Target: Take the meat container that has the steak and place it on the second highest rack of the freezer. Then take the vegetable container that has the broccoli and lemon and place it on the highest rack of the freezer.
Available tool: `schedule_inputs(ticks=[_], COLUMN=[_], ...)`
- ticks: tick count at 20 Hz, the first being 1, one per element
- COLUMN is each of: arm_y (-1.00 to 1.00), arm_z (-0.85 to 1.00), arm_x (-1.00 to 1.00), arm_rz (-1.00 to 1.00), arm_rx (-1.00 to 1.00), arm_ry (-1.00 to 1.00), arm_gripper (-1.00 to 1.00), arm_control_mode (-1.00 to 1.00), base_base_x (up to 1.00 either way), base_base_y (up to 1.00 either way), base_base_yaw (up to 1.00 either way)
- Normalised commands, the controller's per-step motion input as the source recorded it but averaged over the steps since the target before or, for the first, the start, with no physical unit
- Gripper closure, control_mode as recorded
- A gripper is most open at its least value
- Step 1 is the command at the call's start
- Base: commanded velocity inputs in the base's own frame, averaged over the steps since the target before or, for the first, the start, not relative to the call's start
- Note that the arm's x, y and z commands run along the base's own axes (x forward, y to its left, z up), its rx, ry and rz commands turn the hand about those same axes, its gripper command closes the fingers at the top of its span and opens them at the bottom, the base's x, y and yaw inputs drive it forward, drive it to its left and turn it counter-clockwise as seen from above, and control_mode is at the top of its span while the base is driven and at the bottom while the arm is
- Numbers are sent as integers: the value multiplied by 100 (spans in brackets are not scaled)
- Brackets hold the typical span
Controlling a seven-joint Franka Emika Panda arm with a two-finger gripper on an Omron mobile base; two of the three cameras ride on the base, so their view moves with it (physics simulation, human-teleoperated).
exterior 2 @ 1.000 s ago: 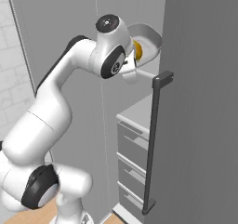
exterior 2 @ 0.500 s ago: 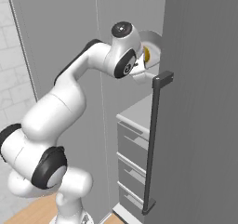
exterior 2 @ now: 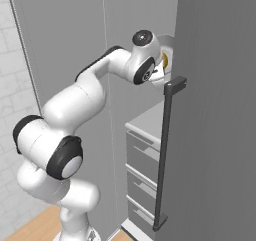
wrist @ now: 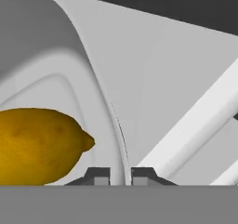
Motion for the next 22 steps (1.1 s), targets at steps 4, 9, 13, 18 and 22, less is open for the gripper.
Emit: schedule_inputs(ticks=[4, 9, 13, 18, 22], arm_y=[-5, -35, -7, 0, 11], arm_z=[-14, -10, -18, -19, -14], arm_x=[58, 49, 45, 18, -1], arm_rz=[-1, 0, -2, -3, 0], arm_rx=[0, 0, 0, -2, -1], arm_ry=[0, 0, 1, -8, -35], arm_gripper=[100, 100, 100, -100, -100], arm_control_mode=[-100, -100, -100, -100, -100], base_base_x=[0, 0, 0, 0, 0], base_base_y=[0, 0, 0, 0, 0], base_base_yaw=[0, 0, 0, 0, 0])
